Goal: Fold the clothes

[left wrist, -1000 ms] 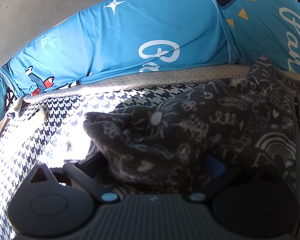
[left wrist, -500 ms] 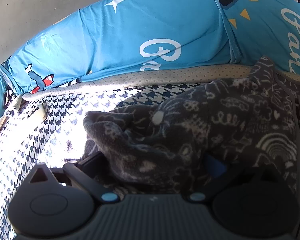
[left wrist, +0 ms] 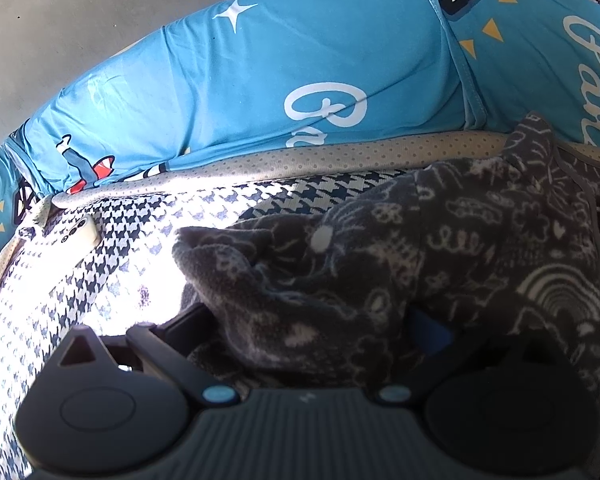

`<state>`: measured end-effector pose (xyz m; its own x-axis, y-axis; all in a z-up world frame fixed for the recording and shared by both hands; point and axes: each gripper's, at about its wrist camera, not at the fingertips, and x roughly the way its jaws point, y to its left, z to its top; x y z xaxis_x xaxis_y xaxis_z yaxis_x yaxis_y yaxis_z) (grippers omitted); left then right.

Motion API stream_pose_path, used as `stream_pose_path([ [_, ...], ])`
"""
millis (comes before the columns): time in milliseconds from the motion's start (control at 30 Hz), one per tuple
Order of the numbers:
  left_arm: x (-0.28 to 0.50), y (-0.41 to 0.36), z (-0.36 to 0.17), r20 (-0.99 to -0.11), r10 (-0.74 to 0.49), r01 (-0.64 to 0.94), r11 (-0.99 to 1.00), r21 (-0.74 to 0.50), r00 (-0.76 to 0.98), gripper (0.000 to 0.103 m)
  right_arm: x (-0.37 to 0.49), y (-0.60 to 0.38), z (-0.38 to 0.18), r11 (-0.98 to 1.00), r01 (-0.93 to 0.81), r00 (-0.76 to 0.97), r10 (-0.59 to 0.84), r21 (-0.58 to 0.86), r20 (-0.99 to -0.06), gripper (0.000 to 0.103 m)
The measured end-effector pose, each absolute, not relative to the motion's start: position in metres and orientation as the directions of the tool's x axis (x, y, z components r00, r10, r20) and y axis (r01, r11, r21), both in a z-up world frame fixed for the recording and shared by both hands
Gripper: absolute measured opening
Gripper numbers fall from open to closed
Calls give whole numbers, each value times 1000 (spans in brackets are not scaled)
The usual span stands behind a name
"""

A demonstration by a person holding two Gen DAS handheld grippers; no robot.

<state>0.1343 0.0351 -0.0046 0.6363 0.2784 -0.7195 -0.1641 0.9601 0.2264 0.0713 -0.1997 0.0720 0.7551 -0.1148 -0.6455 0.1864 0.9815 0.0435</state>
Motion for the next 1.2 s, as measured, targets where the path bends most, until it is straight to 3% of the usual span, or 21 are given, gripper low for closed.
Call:
stream_pose_path([
  [100,136,37,-4,-712,291,-176,956,233,639,103,66,-203,70,980,196,744,-130,28,-655,65],
  [367,141,51,-1,-683,360,-251,933,258,635,103,55,-236,71,968,251,713,-181,6,-677,66],
  [600,146,68,1,-665,420,-323,906,272,618,103,45,-268,64,960,270,675,-135,72,-725,66],
  [800,148,80,7,-655,456,-373,887,274,603,103,42,-267,42,973,202,601,-37,108,-798,67],
  [1033,145,76,13,-630,474,-386,878,283,615,103,40,-238,21,997,58,531,8,45,-847,67],
  [1200,147,83,10,-673,446,-388,888,249,590,103,38,-226,14,1000,5,526,7,11,-851,72],
])
